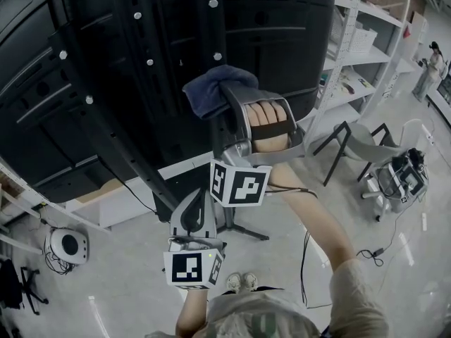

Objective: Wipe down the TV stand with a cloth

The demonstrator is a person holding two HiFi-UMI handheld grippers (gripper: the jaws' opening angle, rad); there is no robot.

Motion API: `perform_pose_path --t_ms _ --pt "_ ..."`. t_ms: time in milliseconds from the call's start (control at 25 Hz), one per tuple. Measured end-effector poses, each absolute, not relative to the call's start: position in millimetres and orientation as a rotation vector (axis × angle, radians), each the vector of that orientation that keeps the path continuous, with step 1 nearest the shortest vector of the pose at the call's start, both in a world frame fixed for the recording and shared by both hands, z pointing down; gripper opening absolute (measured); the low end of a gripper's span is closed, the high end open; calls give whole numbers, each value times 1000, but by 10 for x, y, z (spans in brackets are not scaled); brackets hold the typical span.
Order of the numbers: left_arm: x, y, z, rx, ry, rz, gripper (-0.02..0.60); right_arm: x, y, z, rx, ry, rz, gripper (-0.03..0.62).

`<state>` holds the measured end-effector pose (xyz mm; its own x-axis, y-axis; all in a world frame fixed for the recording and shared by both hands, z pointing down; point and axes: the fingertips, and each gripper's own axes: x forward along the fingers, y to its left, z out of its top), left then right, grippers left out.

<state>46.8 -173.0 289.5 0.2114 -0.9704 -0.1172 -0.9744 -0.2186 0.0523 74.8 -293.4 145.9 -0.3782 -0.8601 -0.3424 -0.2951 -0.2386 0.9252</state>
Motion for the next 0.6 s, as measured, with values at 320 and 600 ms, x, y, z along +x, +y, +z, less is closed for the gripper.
perform_pose_path --t_ms 320,600 --pt "507 -1787 2980 -2426 1961 183 15 752 -2925 1813 1349 -1601 -1623 57" --pt "509 -1787 3121 -2426 1980 164 15 757 -2912 2087 1309 -1627 -1588 57"
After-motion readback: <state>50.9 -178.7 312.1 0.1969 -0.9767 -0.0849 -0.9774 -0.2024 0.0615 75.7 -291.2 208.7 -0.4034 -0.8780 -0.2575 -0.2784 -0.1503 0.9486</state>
